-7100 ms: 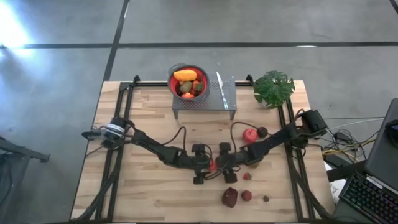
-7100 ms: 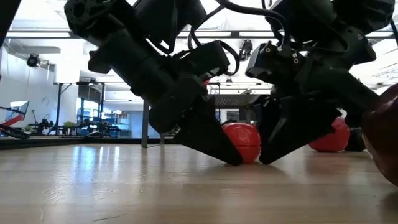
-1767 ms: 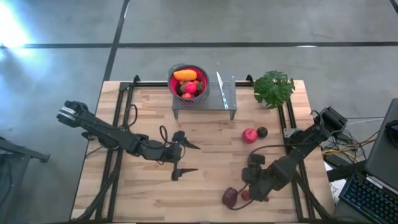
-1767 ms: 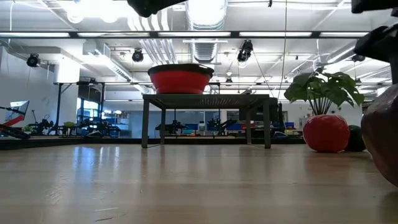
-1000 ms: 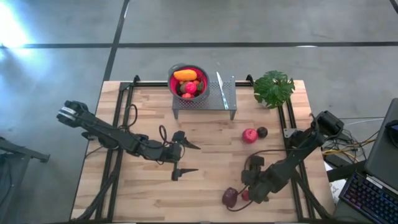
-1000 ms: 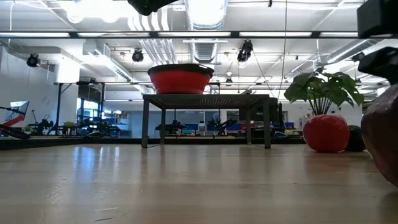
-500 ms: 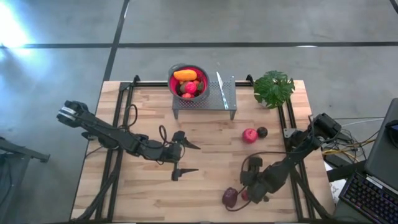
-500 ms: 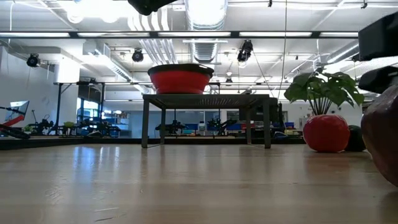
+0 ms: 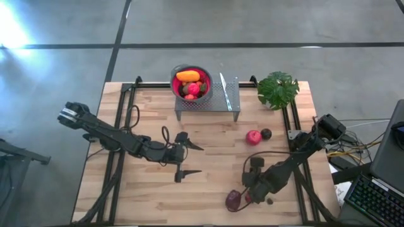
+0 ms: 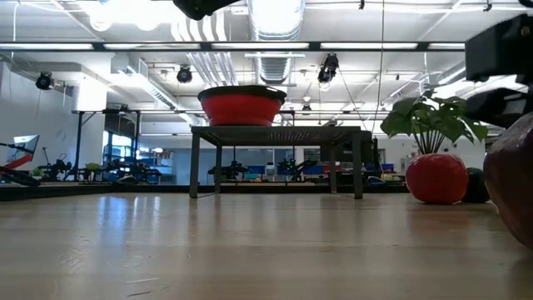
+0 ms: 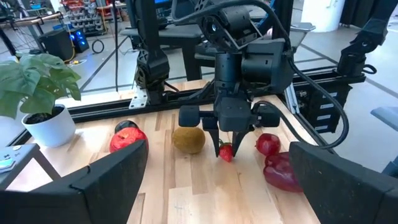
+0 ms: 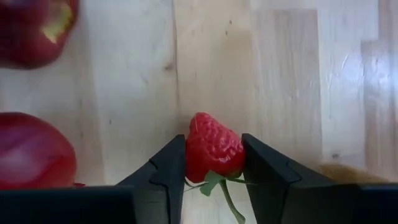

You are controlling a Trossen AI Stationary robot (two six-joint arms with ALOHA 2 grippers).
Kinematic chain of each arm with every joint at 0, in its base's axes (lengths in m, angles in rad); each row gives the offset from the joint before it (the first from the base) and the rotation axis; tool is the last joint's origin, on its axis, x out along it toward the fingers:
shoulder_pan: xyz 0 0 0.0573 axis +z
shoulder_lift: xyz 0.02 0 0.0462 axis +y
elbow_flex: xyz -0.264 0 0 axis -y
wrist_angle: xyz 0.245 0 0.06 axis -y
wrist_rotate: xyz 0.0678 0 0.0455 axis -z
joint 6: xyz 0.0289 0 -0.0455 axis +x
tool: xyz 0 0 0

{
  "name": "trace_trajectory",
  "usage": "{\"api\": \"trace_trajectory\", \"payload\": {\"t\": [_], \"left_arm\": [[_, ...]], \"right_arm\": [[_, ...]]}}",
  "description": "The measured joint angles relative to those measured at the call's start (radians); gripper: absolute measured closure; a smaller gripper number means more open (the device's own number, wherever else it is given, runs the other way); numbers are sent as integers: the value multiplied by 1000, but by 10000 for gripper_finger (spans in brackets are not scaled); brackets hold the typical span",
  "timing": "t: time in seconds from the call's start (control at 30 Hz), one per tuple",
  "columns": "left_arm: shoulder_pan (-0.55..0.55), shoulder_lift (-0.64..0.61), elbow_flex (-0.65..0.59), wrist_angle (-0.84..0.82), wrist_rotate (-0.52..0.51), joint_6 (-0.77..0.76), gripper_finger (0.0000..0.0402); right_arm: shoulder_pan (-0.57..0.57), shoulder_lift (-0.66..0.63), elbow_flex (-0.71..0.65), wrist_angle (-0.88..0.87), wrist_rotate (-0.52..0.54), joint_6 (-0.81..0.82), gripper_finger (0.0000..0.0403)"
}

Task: Pick & Place Fruit
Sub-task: Put the red strawberry into the red strainer bowl on the shelf

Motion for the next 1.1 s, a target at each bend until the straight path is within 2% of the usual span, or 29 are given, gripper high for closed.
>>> {"api": "trace_trajectory", "payload": {"t": [0.2, 0.4, 0.5, 0.67, 0.8, 0.9, 1.1], "left_arm": [[0, 0, 0, -11, 0, 0, 7], [-3, 10, -1, -43, -15, 114, 7], [-23, 44, 0, -39, -83, 230, 7], [-65, 152, 26, -22, -329, 487, 7], [-82, 269, 74, 66, -476, 691, 7], [-83, 356, 139, 110, -527, 828, 7], [-73, 509, 317, 119, -557, 1047, 7]], "right_arm": [[-4, -31, 38, 0, 7, -70, 265], [-13, -107, 73, -1, 33, -152, 275], [-30, -159, 81, -1, 34, -176, 275], [-77, -264, 83, 2, 36, -187, 264], [-124, -339, 81, 33, 37, -207, 268], [-154, -381, 81, 55, 35, -258, 270], [-197, -426, 80, 61, 34, -323, 263]]}}
